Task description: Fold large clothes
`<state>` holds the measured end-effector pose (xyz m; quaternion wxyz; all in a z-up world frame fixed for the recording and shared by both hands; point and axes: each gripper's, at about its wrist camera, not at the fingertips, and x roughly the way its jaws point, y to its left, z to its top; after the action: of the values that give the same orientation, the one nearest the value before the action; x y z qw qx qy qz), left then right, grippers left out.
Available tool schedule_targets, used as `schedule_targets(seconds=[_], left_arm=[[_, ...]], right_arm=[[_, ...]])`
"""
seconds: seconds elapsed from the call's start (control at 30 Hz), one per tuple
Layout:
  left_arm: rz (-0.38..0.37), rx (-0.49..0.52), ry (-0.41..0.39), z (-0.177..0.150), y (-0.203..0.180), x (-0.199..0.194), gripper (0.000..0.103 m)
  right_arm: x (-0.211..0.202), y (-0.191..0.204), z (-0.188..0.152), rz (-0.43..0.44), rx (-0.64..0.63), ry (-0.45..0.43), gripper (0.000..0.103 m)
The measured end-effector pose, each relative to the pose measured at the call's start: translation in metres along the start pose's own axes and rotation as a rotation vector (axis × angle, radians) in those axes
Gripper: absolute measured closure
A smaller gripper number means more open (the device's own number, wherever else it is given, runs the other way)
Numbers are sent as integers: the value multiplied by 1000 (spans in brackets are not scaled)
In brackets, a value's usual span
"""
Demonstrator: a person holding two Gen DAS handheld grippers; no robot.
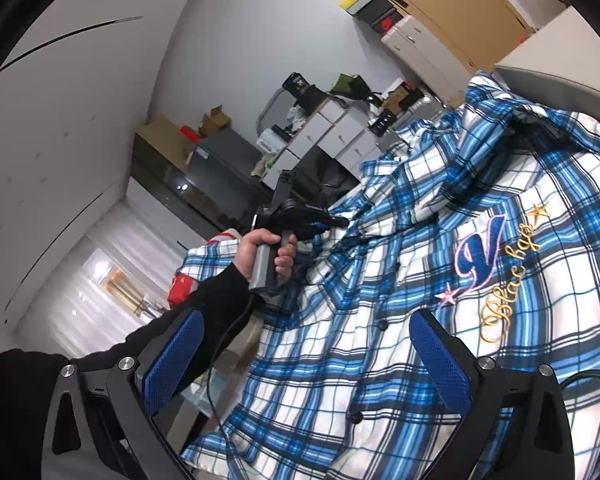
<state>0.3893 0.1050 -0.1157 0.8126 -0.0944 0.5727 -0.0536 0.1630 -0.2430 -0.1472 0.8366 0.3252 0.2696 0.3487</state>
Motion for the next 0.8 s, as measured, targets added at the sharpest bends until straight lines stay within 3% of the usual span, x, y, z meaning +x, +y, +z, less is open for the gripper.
schedule_targets(seconds=[0.13, 0.27, 0.37, 0.53, 0.6, 0.67, 0.7, 0.8], left_arm=[[15, 31, -110, 7, -2, -30, 101], [49, -6, -238, 5, 11, -57, 102], [79, -49, -173, 2, 25, -37, 102], [193, -61, -66, -12, 36, -4, 97], [207, -70, -49, -14, 39, -1, 91], [237, -90, -24, -9, 40, -3, 63], [245, -102, -4, -7, 43, -4, 59], [226, -103, -31, -3, 42, -23, 58]], right_arm=[[4, 4, -4, -5, -14, 11, 0], [7, 8, -9, -15, -23, 15, 0], [10, 9, -11, -26, -26, 27, 0], [16, 11, -10, -53, -28, 46, 0], [16, 14, -11, -56, -34, 51, 0], [17, 17, -12, -57, -40, 59, 0], [18, 20, -13, -62, -45, 63, 0], [17, 26, -14, -68, -58, 65, 0]])
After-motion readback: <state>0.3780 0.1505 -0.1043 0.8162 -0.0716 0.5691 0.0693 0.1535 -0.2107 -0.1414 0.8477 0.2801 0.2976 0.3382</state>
